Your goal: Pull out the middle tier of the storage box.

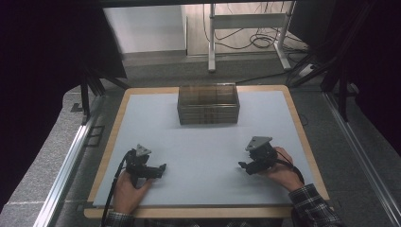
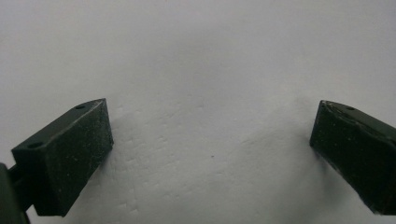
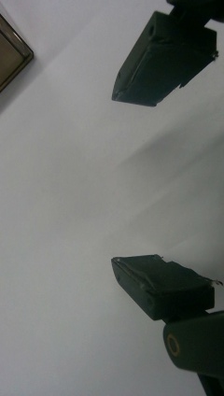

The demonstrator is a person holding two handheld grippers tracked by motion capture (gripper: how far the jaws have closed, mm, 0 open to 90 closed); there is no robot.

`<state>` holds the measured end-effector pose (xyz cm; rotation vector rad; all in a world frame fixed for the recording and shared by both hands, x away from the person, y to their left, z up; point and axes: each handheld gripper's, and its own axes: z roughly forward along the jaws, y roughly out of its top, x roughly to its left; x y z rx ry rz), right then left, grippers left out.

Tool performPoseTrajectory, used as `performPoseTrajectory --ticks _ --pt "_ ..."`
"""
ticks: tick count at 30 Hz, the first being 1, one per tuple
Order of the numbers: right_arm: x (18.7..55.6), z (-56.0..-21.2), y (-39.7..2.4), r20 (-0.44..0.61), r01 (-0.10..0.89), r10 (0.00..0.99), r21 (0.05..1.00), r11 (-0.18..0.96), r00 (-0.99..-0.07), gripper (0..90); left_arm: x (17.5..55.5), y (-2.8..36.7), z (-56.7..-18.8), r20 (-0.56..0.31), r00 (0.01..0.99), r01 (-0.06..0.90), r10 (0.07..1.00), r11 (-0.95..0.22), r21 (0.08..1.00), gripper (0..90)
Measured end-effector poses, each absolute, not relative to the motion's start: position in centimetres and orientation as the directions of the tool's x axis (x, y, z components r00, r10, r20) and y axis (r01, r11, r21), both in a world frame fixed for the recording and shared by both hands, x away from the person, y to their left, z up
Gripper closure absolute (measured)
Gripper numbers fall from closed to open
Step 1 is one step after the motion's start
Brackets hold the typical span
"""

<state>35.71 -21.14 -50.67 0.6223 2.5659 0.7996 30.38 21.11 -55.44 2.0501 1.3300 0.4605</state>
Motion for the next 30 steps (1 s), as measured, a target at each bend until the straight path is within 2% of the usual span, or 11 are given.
performPoseTrajectory --ticks 30 --pt "36.4 -50.0 -18.5 -0.390 0.173 0.431 0.546 0.820 -0.814 21.4 30.4 21.1 -55.4 -0.052 0.426 0.678 0.903 -0.281 0.680 0.0"
